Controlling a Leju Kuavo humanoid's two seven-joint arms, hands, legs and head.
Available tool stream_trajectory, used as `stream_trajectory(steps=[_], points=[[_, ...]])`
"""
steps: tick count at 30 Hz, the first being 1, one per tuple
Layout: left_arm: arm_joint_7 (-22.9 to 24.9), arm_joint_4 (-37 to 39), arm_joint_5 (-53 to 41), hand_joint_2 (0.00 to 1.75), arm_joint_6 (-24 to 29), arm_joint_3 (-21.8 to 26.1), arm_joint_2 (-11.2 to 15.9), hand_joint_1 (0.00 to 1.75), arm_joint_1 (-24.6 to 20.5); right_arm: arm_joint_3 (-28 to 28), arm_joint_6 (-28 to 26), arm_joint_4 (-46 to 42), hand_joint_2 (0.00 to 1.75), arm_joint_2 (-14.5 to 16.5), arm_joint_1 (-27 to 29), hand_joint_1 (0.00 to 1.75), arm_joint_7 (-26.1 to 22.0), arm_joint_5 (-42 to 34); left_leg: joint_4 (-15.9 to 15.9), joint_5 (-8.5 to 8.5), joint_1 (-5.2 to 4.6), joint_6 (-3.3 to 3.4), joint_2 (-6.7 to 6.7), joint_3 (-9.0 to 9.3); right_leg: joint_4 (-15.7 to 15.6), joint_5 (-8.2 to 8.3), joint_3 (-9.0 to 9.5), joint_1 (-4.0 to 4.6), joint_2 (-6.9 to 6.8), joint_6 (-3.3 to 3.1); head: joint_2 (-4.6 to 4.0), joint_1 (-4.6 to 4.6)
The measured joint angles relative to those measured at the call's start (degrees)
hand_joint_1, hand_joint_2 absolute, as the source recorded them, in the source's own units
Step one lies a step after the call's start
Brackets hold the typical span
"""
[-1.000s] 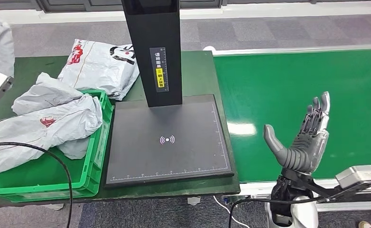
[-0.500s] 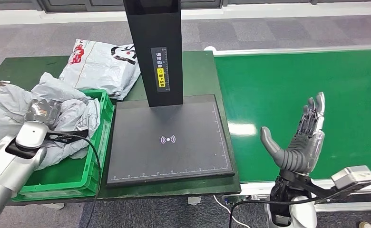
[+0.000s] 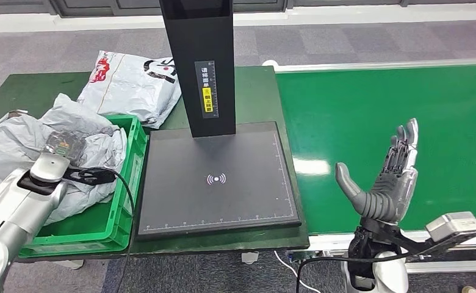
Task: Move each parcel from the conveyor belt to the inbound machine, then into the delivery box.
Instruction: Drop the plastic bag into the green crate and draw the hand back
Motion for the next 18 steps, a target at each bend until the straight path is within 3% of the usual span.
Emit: stream_trajectory(steps=[2,7,11,18], points=[[0.09,0.30,0.02,1.75,0.10,0.01,-0.15,0.01,-0.10,0.00,-0.02,0.00,1.75,-0.01,0.00,0.00,0.02,0.00,0.00,0.00,0.00,0.00,0.00,0.00,0.00,0.00,0.00,0.00,0.00,0.00,0.00,0.00],[1.26,0.58,2.18,1.75,1.69,0.72,-0.50,0.00,-0.35,0.00,-0.53,0.00,1.75,-0.08,0.11,0.00,0.21,-0.17,0.01,0.02,0.00,0.02,-0.02,0.00,0.00,0.00,-0.02,0.00,-0.02,0.00,0.00,0.00],[0.83,0.45,7.45,0.00,1.70,3.62,-1.15,0.00,-1.91,0.00,-0.61,0.00,1.75,-0.47,0.53,0.00,0.49,-0.57,0.02,0.06,0.00,0.06,-0.12,-0.06,0.00,0.01,-0.03,0.01,-0.13,0.01,0.00,-0.01],[-0.10,-0.02,11.63,0.00,0.84,8.77,-2.21,0.00,-5.44,0.00,-0.63,-0.02,1.75,-0.96,0.76,0.00,0.57,-0.70,0.02,0.05,0.00,0.05,0.04,-0.06,0.00,0.06,-0.09,0.00,0.01,0.04,0.00,-0.01]])
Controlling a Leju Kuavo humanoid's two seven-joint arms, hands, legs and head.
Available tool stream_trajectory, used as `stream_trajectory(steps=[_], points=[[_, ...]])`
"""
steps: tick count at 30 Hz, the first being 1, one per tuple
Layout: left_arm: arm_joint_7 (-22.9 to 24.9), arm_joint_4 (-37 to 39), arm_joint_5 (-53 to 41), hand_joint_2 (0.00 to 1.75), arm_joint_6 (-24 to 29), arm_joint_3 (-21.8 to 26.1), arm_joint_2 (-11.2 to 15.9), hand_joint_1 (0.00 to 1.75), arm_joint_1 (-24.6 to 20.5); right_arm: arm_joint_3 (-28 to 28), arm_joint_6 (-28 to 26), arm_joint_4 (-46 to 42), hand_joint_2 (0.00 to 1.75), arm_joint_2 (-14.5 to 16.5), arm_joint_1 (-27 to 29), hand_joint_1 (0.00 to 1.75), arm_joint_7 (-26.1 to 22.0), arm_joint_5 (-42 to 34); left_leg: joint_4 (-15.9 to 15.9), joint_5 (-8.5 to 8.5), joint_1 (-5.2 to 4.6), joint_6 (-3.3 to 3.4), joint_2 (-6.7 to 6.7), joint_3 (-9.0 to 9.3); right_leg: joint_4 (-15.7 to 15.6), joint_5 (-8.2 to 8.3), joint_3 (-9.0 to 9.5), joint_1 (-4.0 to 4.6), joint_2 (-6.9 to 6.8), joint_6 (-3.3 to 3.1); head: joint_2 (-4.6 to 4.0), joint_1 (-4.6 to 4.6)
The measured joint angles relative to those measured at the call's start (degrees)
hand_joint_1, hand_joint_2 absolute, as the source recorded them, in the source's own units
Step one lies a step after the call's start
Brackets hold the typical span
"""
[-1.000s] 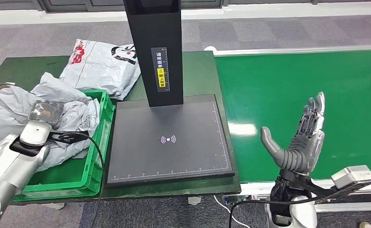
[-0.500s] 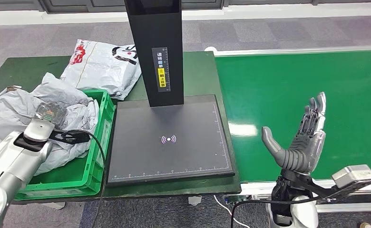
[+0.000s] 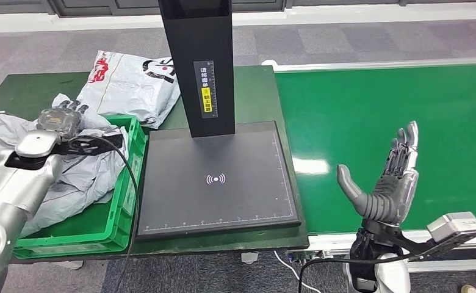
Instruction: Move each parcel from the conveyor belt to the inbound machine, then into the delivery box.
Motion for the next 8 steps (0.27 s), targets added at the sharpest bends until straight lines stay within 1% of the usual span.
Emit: stream_trajectory(steps=[4,8], points=[[-1.50,-0.04,3.19,0.00,-1.84,1.98,-0.49,0.00,-1.27,-0.01,-0.09,-0.02,1.75,-0.16,0.07,0.00,0.14,-0.02,0.00,0.00,0.02,-0.01,0.02,-0.02,0.00,0.00,-0.04,0.01,0.05,0.00,0.00,0.01],[-5.20,-0.02,9.38,0.00,-5.70,4.68,-1.09,0.00,-3.06,-0.02,-0.13,-0.23,1.75,-0.26,0.36,0.00,0.41,0.03,-0.01,0.00,0.02,-0.01,0.01,-0.02,0.00,0.00,-0.04,0.01,0.04,0.00,0.00,0.00]])
